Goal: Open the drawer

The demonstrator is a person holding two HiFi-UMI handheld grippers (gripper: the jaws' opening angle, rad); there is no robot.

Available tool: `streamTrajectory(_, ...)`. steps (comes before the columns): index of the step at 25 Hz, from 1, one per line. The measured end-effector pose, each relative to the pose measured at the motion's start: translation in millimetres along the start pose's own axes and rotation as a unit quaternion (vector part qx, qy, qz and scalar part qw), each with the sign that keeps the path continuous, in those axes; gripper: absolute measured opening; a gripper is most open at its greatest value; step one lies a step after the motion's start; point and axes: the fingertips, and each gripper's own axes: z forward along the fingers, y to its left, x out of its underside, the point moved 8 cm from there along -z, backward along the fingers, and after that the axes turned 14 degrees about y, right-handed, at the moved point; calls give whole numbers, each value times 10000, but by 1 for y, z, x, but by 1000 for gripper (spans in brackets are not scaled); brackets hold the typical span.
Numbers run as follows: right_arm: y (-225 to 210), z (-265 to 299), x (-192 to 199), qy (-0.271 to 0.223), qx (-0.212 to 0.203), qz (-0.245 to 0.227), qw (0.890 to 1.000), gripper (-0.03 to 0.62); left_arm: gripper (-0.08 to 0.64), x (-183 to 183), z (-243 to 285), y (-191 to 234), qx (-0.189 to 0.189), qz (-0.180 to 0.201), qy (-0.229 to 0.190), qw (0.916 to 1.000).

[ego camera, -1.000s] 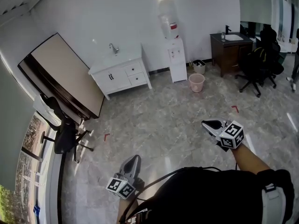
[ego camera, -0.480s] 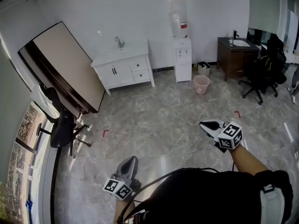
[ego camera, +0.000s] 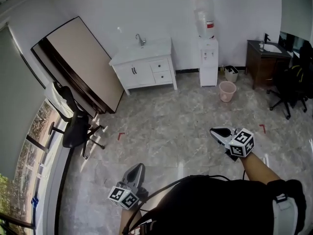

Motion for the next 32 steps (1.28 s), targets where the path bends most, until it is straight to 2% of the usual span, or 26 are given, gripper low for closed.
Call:
streamTrajectory(5,-74,-1,-24,-102,-160,-246,9995,-2,0,-21,62,-17,-182,23,-131,9997)
streamTrajectory(13,-179,-16,-20,-148,-229,-186,9995,-2,0,-37,158,-47,-326,-32,-28,9995)
streamTrajectory(19,-234,-23,-4,-78,-178,-46,9998,-2,0,-45,223,-58,-132,48,61,9999)
streamTrajectory(22,-253,-24,0,-46,-109,76,9999,-2,0,-52,247,-57,-43,48,230,9997)
streamTrajectory(26,-269,-18,3,12,32,191,9998,-2,0,-58,267,-38,99,21,223,9997)
streamTrajectory(32,-277,13,-10,86,312,252,9992,-2,0,-67,296,13,493,21,230,9985)
